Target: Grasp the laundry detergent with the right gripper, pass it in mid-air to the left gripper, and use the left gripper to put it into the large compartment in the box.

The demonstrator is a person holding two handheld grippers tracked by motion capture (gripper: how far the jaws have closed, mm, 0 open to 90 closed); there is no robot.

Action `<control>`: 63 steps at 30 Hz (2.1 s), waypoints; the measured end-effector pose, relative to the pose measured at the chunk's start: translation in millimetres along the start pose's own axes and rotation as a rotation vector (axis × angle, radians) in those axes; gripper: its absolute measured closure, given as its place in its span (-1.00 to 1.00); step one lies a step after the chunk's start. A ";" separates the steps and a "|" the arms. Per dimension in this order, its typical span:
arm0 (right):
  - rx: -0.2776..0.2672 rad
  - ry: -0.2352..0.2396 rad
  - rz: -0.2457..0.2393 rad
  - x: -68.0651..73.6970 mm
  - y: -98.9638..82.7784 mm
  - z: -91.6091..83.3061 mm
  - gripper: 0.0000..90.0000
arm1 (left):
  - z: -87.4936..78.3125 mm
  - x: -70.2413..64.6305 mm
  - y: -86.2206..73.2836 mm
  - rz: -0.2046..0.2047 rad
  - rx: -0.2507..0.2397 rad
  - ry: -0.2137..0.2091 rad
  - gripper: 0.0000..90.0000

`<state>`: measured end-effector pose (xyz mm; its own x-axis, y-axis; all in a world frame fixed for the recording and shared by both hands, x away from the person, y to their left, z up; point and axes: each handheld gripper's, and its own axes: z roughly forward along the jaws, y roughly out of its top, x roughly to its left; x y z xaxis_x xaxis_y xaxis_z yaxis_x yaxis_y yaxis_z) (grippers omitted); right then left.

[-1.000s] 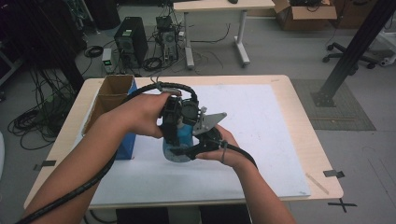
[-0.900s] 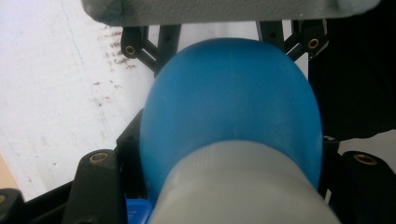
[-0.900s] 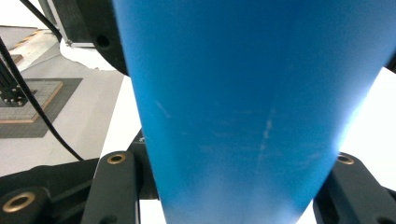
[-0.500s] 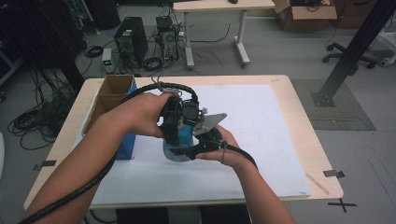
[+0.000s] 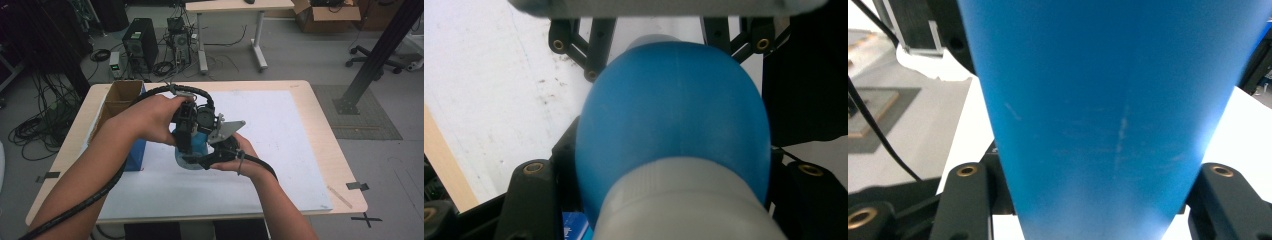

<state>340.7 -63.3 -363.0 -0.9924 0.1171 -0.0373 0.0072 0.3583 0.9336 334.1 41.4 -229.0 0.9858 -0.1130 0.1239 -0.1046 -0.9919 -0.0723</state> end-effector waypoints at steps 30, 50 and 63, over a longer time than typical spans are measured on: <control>-0.095 -0.010 0.077 0.5 -8.7 -17.4 -1.00 | -3.7 7.1 4.6 -0.048 0.040 -0.039 -0.14; -0.041 -0.097 0.081 -2.3 -17.5 -76.6 -1.00 | -12.7 16.0 -9.1 -0.113 0.020 -0.039 -0.14; 0.018 -0.172 0.069 -8.6 -15.9 -121.7 -1.00 | -32.8 35.2 -33.0 -0.361 0.031 -0.047 -0.15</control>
<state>334.2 -182.7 -334.1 -0.9538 0.2985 -0.0350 0.0785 0.3599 0.9297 367.9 68.2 -189.7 0.9636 0.2474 0.1018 0.2544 -0.9651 -0.0627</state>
